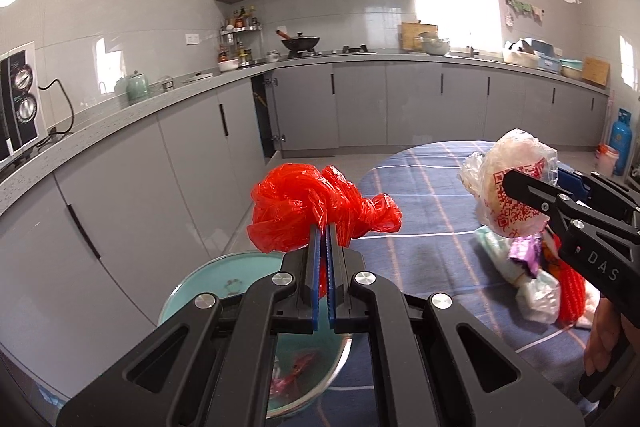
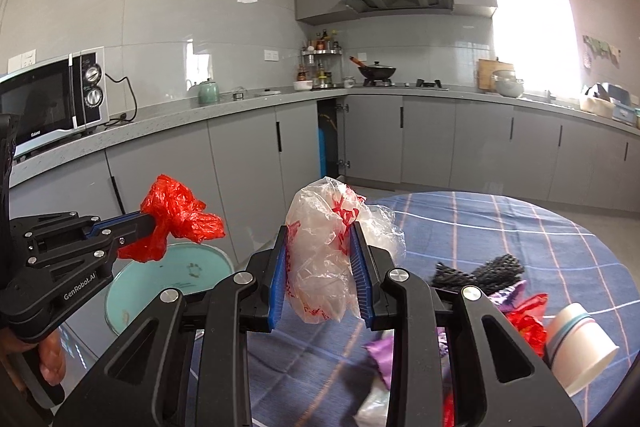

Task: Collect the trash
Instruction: 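Carry the red bag with the left tool and clear bag with the right tool over the bin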

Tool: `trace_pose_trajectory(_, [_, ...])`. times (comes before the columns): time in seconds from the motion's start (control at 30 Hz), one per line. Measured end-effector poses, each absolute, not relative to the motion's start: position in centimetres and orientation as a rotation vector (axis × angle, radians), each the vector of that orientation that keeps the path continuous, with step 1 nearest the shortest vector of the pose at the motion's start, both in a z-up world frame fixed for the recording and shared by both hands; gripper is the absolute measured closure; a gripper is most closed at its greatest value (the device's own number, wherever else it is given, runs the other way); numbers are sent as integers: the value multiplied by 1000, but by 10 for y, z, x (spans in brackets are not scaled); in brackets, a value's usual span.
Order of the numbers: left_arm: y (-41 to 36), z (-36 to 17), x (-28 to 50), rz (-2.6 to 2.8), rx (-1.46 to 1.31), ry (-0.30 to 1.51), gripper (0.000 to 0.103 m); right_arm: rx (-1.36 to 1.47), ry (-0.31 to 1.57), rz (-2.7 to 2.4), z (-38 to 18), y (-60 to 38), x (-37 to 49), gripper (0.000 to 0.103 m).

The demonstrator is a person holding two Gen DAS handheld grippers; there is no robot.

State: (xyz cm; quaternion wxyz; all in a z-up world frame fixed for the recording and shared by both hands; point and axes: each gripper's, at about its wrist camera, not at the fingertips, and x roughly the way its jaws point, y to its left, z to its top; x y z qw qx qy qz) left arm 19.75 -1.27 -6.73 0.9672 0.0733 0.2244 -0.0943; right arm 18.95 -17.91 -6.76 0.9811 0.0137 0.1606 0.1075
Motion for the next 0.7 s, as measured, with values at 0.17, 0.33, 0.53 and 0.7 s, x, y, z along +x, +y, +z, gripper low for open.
trace_pose_trajectory(0.17, [8, -71, 198, -152, 141, 461, 100, 14, 326, 252, -69, -164, 194, 73])
trace_pose_trajectory(0.33, [26, -74, 200, -111, 138, 473, 100, 3, 335, 282, -73, -147, 200, 73])
trace_pose_trajectory(0.53, [43, -78, 200, -74, 136, 486, 100, -11, 349, 317, -79, -129, 208, 73])
trace_pose_trajectory(0.7, [54, -82, 201, -48, 132, 498, 100, -25, 358, 351, -84, -116, 212, 73])
